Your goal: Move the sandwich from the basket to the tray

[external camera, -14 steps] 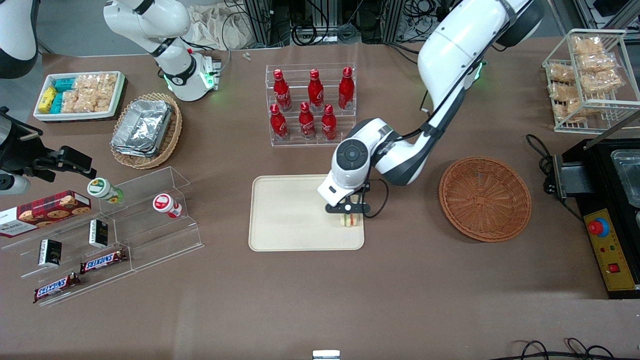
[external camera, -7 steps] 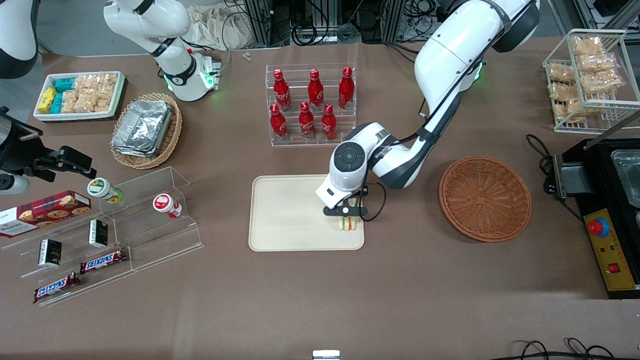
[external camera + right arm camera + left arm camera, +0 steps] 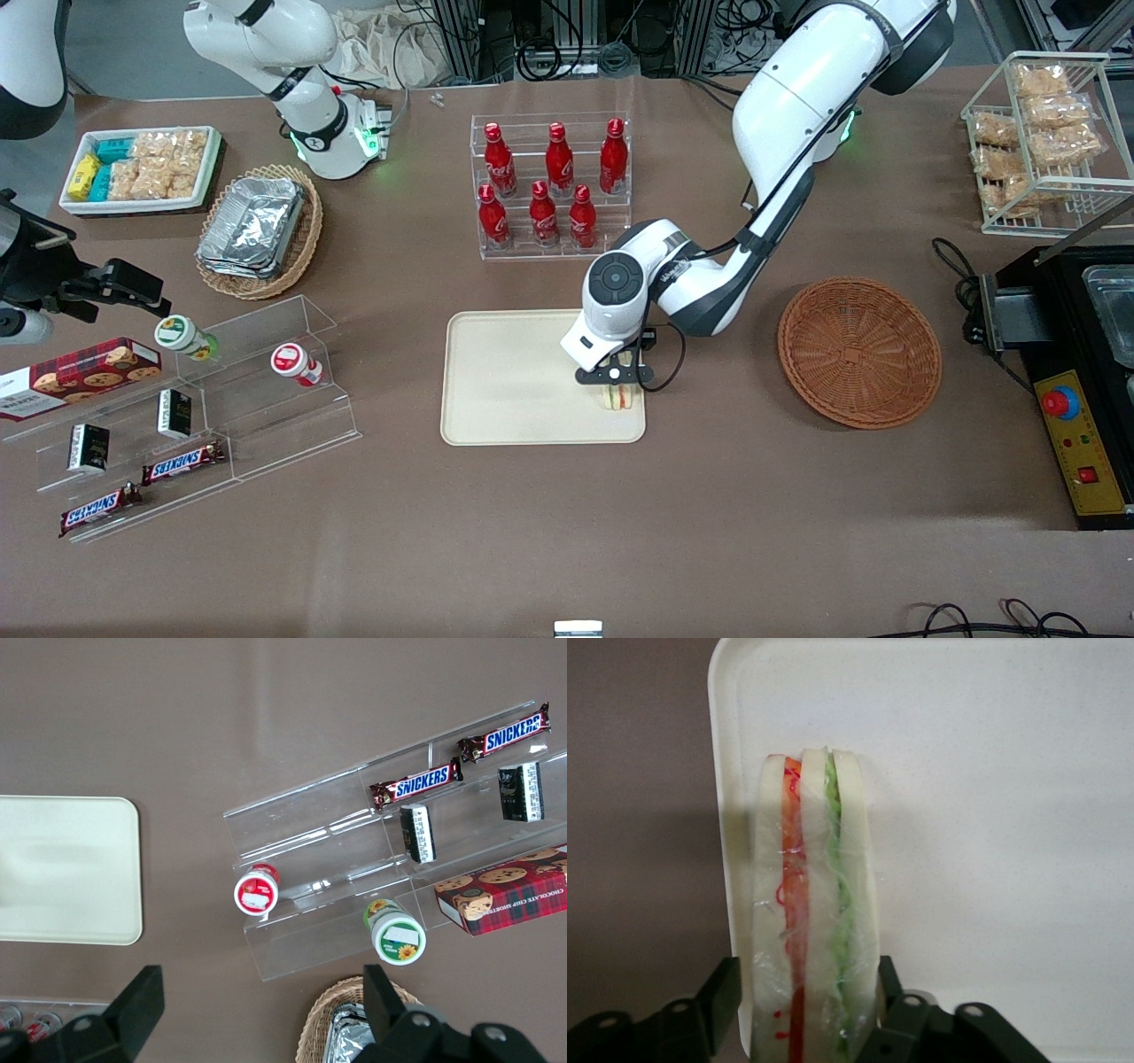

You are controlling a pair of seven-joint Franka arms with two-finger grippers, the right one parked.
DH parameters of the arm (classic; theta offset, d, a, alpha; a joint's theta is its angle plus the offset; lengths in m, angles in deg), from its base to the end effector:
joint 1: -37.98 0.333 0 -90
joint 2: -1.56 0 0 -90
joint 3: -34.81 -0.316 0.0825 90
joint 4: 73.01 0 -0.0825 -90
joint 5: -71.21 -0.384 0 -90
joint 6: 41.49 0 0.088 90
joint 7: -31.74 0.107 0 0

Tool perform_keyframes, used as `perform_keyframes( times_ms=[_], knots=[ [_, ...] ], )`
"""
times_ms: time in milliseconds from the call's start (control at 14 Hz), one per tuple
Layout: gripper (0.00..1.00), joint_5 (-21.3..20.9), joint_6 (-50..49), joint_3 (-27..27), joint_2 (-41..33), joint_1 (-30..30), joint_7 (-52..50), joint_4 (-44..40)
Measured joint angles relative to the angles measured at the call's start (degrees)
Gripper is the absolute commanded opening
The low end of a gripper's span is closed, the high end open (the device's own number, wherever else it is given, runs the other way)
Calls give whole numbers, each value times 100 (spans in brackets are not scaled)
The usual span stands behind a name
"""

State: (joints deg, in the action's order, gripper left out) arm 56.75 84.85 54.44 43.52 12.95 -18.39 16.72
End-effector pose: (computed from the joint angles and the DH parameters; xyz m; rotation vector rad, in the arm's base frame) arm 0.5240 -0.4585 0.2265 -3.1279 -0.0264 0.0805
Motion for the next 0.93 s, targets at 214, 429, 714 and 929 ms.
perform_keyframes(
  times_ms=[214,429,714,929],
  knots=[
    [100,-15,-182,3,-75,3,-543,-98],
    [100,-10,-729,-15,-682,211,-631,-327],
    [100,334,-1364,-22,-1741,960,-254,-348],
    [100,949,-2038,-44,-2249,1561,662,-339]
  ],
)
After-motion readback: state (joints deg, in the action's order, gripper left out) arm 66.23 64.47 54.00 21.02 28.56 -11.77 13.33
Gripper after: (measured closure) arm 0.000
